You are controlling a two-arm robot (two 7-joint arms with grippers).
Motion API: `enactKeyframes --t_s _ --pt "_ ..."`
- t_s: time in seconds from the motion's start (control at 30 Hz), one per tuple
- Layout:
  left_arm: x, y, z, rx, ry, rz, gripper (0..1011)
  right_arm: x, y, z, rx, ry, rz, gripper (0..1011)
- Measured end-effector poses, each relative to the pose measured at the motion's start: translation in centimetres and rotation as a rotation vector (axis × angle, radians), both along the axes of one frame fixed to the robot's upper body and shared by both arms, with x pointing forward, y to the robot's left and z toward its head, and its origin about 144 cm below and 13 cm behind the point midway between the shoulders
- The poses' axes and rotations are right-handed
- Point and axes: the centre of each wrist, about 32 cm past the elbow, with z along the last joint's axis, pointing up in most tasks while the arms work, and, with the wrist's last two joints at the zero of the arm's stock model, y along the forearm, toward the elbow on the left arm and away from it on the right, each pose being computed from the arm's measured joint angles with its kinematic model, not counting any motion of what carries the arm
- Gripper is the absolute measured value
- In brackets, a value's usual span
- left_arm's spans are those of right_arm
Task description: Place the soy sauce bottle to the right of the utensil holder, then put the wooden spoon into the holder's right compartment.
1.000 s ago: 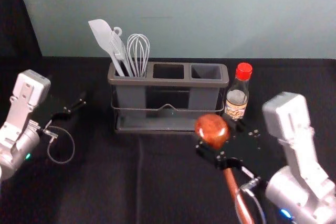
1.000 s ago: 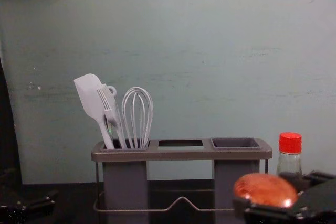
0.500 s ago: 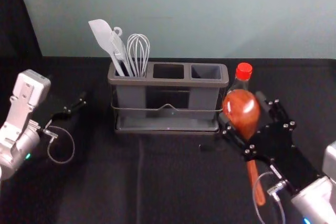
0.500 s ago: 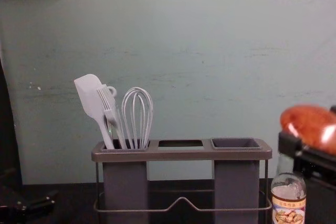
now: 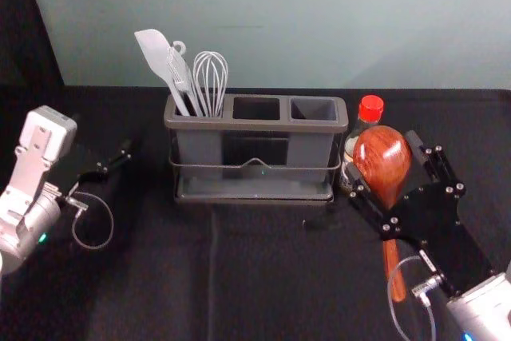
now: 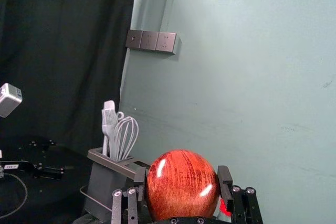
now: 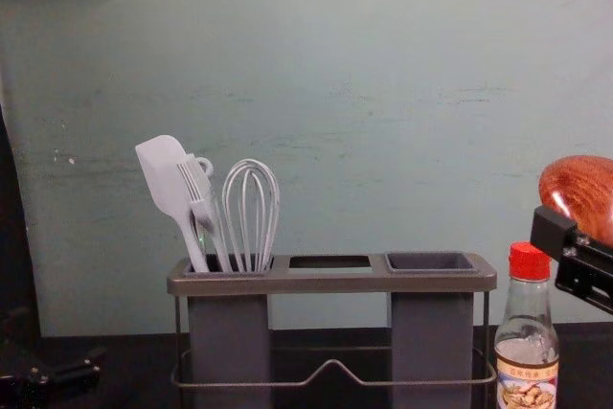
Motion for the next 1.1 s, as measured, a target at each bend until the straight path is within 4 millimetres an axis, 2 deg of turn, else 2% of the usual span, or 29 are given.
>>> enactKeyframes --t_s 0.7,0.87,1.07,1.1 --pt "0.0 0.0 0.0 0.0 0.0 0.0 1000 0.3 0.0 0.4 0.001 0.002 0.017 838" --pt "0.0 0.0 0.0 0.0 0.0 0.0 1000 1.6 0.2 1.3 0.015 -0.019 0.05 838" --pt "0.0 0.0 0.0 0.0 0.0 0.0 1000 4.9 0.6 2.6 0.069 -0.107 0.121 838" --pt "0.0 0.0 0.0 0.0 0.0 0.0 1001 4.9 0.6 2.6 0.069 -0.107 0.121 838"
